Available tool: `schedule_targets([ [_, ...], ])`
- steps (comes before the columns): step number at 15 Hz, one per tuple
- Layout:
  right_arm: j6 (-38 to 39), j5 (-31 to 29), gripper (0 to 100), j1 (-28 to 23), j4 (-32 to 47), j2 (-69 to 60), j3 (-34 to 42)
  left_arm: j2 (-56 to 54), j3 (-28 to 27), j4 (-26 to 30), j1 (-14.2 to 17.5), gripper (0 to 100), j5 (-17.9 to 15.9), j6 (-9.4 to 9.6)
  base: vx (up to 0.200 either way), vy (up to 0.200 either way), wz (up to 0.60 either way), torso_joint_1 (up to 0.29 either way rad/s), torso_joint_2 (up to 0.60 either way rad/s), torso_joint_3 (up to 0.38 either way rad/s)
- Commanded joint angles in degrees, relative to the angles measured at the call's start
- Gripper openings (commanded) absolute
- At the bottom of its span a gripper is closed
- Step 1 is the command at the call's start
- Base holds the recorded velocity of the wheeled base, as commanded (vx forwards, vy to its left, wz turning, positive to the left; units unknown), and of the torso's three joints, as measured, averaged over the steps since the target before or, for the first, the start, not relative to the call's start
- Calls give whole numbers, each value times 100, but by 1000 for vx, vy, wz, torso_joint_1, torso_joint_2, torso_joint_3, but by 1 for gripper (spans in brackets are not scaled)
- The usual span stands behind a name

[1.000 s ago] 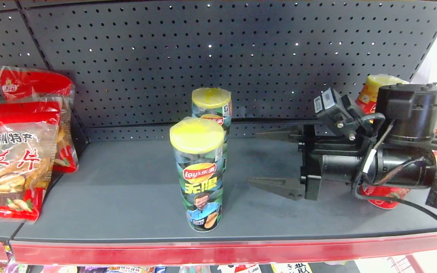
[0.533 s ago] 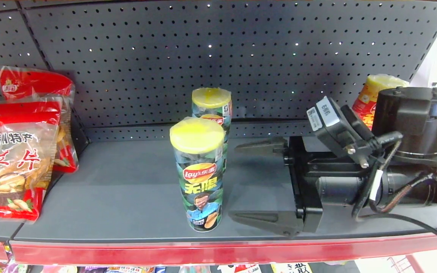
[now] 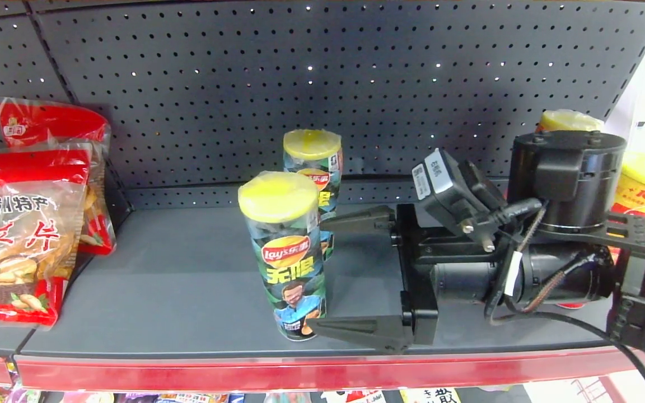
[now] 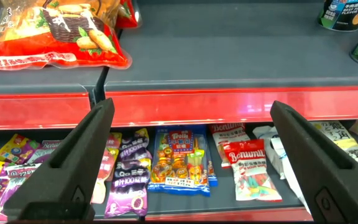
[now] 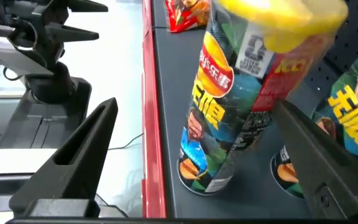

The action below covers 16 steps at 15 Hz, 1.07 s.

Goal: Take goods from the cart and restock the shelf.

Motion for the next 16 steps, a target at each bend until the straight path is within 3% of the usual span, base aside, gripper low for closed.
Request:
schedule_targets([
  [1,-3,6,100,14,-5,148,-49,8,1,-1,1,100,1,-1,0,0,0,0,0,0],
  [16,6,-74,100,-311,-14,201,153,8,1,-1,1,100,1,-1,0,0,0,0,0,0],
])
